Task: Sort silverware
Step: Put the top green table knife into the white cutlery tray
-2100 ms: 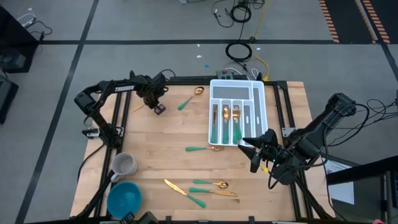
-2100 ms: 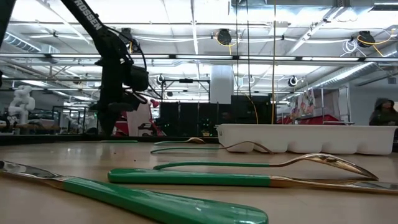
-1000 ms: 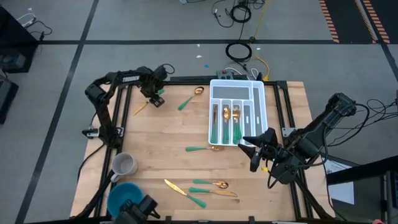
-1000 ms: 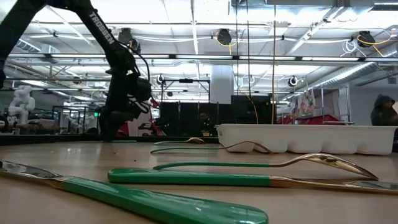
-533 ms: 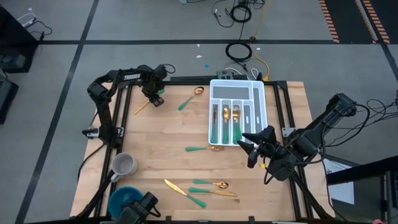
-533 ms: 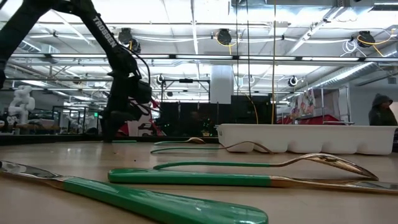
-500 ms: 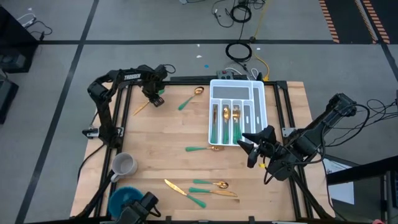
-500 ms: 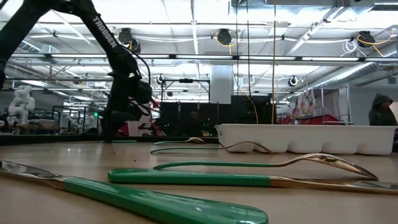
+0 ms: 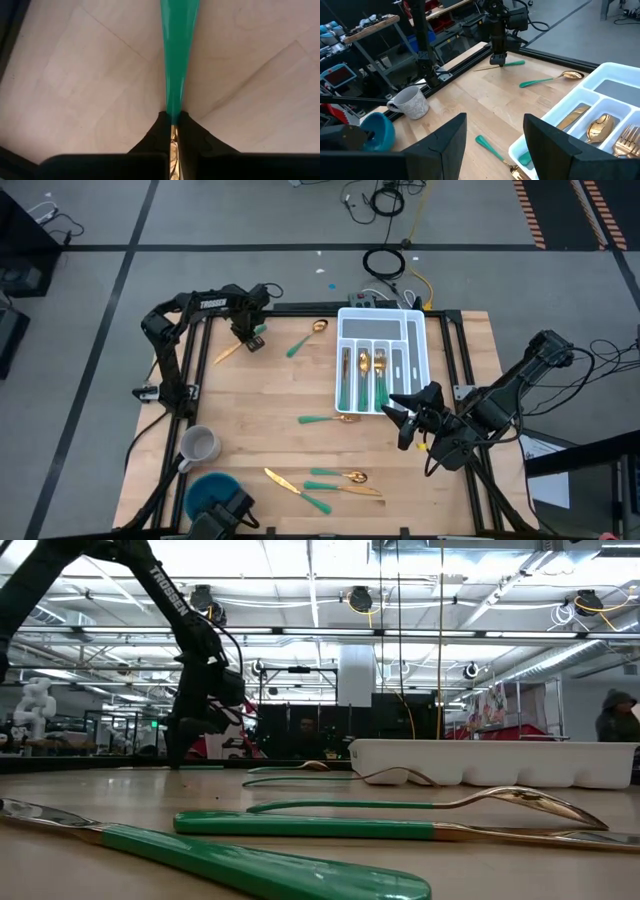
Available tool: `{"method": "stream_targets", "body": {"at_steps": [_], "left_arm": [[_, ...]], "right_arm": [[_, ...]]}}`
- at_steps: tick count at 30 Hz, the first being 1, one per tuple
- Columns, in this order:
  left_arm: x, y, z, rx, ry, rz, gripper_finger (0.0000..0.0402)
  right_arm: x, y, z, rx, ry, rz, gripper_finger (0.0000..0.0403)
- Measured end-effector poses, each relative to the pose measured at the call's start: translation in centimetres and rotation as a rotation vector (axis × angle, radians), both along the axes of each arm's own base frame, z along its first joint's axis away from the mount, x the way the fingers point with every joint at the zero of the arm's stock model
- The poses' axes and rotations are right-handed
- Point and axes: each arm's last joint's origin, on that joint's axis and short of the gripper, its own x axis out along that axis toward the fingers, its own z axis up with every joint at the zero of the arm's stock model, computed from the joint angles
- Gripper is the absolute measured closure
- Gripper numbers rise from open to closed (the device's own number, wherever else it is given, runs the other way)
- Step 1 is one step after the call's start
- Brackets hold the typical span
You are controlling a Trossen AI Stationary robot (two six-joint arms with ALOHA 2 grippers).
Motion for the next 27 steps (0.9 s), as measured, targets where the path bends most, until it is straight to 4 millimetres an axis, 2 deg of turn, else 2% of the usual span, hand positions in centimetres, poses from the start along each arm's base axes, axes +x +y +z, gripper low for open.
{"method": "stream_targets", "body": {"at_steps": [11,19,23,27], "left_arm": [[0.5,0.5,2.4,0.077,-0.065,0.022,0.0400],[0.4,0.1,2.5,0.024,-0.083,0.032,0.0400],[0.4,-0.2,3.1,0.013,-0.118,0.088,0.0400],[1.0,-0.8,4.6,0.057,-0.169,0.159,0.0400]], "right_arm": [[0.0,0.0,0.0,-0.001,0.004,0.004,0.0213],[0.0,0.0,0.0,-0.019,0.015,0.013,0.0213],[0.0,0.0,0.0,-0.019,0.015,0.013,0.0213],[0.0,0.0,0.0,-0.019,0.015,0.013,0.0213]]}}
